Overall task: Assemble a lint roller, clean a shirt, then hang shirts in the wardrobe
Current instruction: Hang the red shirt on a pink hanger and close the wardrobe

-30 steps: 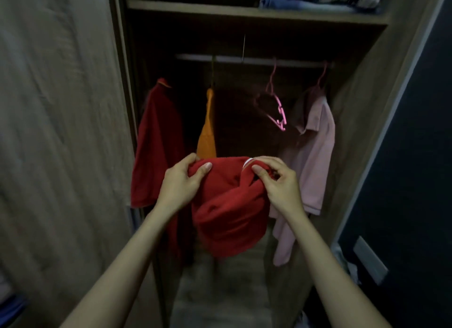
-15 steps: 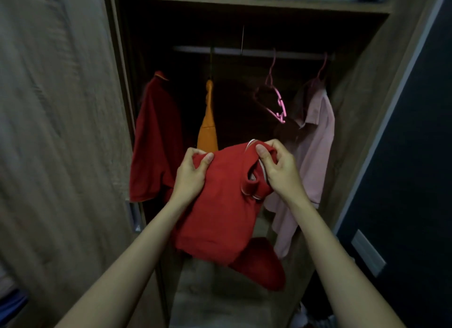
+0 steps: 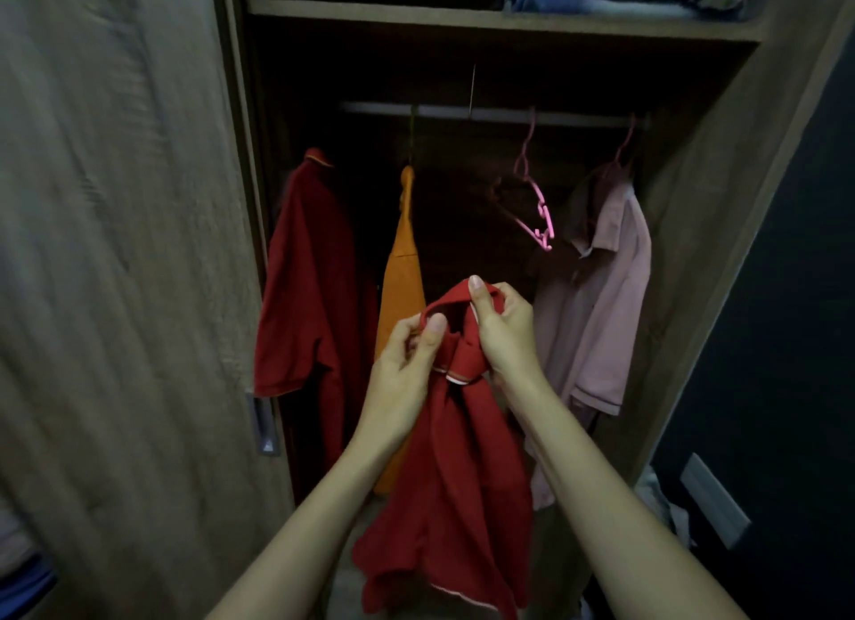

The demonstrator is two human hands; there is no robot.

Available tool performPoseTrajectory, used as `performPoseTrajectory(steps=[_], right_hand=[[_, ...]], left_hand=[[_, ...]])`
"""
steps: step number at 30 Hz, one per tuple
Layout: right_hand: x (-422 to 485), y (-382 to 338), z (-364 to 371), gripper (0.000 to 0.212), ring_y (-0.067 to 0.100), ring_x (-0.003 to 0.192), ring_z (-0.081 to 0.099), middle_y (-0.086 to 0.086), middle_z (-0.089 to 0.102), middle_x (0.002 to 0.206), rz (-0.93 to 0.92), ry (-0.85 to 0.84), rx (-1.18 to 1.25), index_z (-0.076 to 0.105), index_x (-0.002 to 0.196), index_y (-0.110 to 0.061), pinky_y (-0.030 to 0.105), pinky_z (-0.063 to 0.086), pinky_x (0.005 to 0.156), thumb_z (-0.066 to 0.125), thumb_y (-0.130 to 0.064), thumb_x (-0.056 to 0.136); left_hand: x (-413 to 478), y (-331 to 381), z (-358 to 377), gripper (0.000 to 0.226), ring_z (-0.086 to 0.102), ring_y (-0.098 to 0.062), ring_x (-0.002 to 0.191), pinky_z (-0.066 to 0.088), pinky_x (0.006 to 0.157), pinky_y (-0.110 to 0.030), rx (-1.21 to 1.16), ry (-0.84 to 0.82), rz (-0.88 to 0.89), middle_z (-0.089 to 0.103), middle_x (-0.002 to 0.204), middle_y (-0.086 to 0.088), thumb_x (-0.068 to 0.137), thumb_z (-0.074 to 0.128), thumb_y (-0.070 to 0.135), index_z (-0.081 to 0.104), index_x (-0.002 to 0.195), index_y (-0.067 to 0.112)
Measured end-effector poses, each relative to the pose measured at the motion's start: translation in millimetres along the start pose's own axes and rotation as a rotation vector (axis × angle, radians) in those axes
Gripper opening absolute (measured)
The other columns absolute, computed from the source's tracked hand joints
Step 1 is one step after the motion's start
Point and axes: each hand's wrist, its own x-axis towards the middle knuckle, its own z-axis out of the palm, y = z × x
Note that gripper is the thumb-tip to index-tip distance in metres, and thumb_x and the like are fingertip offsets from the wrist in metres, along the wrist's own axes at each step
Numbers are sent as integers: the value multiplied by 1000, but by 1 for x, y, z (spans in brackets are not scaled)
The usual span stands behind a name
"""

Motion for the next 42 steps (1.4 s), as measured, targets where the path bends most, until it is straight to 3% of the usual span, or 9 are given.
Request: performPoseTrajectory(steps=[4, 8, 13, 17, 20, 23, 30, 37, 42], right_hand=[[-5, 12, 1, 33, 5, 54, 46, -9, 49, 56, 31, -4, -17, 50, 63, -22, 34, 40, 61, 61, -32, 92], [-5, 17, -12, 34, 8, 57, 44, -6, 46, 56, 52, -19, -38, 49, 64, -17, 33, 38, 61, 63, -33, 90], [-4, 11, -36, 37, 2, 50, 38, -8, 41, 52, 61, -114, -64, 48, 62, -13, 18, 33, 50, 68, -34, 85], [1, 5, -52, 39, 1, 49, 34, -8, 39, 50, 8, -164, -146, 48, 57, -13, 18, 30, 48, 68, -31, 85], [0, 0, -57, 39, 6, 53, 38, -2, 41, 52, -61, -160, -182, 49, 57, -11, 21, 33, 51, 67, -29, 87], [-3, -3, -57, 43, 7, 54, 39, 3, 43, 55, -133, -92, -209, 51, 60, 0, 21, 34, 52, 65, -29, 89], [-2, -5, -63, 47, 16, 59, 41, 13, 45, 60, -147, -6, -149, 50, 65, 6, 24, 35, 55, 62, -30, 91], [5, -4, -61, 46, 16, 60, 44, 19, 47, 61, -150, -7, -169, 52, 65, 5, 21, 39, 57, 61, -32, 91], [10, -1, -62, 46, 18, 59, 45, 22, 50, 62, -136, -5, -173, 53, 66, 4, 23, 39, 57, 61, -34, 90]], left_hand=[[2, -4, 7, 30, 64, 4, 74, 46, 67, -9, 98, 90, -48, 71, 84, 7, 90, 57, 46, 68, 94, 18], [17, -16, -2, 23, 70, -15, 96, 54, 86, -33, 45, -24, -90, 74, 100, -2, 97, 52, 31, 71, 104, 20], [35, -21, -15, 32, 61, -20, 83, 47, 71, -33, -18, -191, -213, 65, 98, -14, 101, 43, 30, 61, 112, 6], [47, -17, -13, 47, 64, -23, 106, 47, 95, -35, -81, -185, -246, 67, 116, -16, 100, 40, 40, 61, 118, 1], [53, -8, -6, 56, 68, -12, 93, 51, 82, -23, 128, -184, -156, 73, 99, -5, 82, 51, 61, 64, 100, 10], [55, -8, -6, 31, 64, 2, 70, 48, 62, -14, 350, -134, -10, 67, 77, 9, 84, 63, 51, 55, 83, 21], [61, -27, -24, 8, 58, 1, 77, 45, 72, -19, 560, -128, 288, 64, 81, 11, 89, 67, 24, 67, 91, 16], [65, -10, -38, 31, 52, -9, 79, 38, 67, -28, 875, -26, 132, 55, 84, 8, 83, 59, 55, 73, 99, 33], [70, -1, -39, 21, 70, -10, 84, 53, 75, -28, 309, -216, -66, 75, 84, 0, 92, 58, 36, 75, 92, 23]])
